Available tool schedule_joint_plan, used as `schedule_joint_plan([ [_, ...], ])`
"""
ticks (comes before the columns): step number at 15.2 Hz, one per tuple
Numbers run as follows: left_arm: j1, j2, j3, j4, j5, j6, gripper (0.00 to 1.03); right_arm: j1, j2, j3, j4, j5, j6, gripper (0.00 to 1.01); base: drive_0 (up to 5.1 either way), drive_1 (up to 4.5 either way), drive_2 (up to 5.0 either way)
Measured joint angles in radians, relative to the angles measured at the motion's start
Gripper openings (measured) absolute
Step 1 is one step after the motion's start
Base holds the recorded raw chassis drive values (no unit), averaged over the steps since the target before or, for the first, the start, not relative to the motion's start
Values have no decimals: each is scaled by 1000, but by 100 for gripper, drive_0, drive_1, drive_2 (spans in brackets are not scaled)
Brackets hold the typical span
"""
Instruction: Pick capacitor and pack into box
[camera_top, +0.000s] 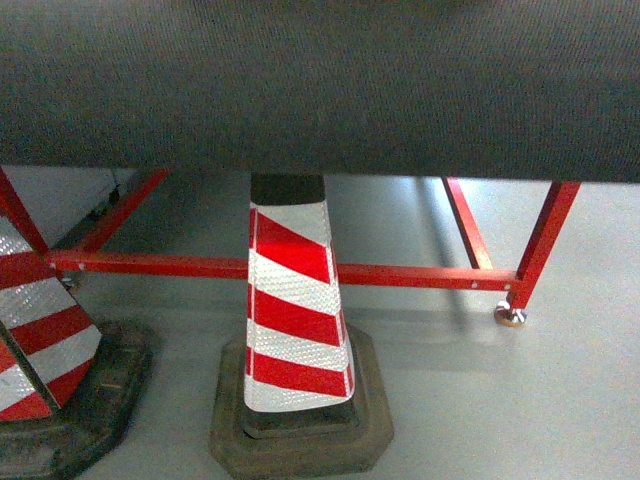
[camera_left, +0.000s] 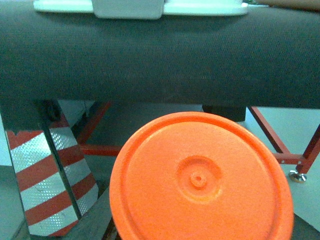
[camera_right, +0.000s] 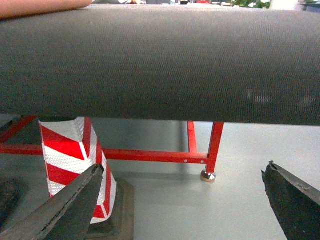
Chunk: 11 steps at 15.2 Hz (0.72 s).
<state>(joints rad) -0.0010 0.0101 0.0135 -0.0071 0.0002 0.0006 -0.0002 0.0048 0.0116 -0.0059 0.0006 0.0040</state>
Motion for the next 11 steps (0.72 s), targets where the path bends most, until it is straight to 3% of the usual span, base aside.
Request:
schedule_joint_plan([
  [11, 0, 0, 0, 0, -1, 0, 44, 0, 0, 0, 1, -1, -3, 98, 0, 0, 0],
])
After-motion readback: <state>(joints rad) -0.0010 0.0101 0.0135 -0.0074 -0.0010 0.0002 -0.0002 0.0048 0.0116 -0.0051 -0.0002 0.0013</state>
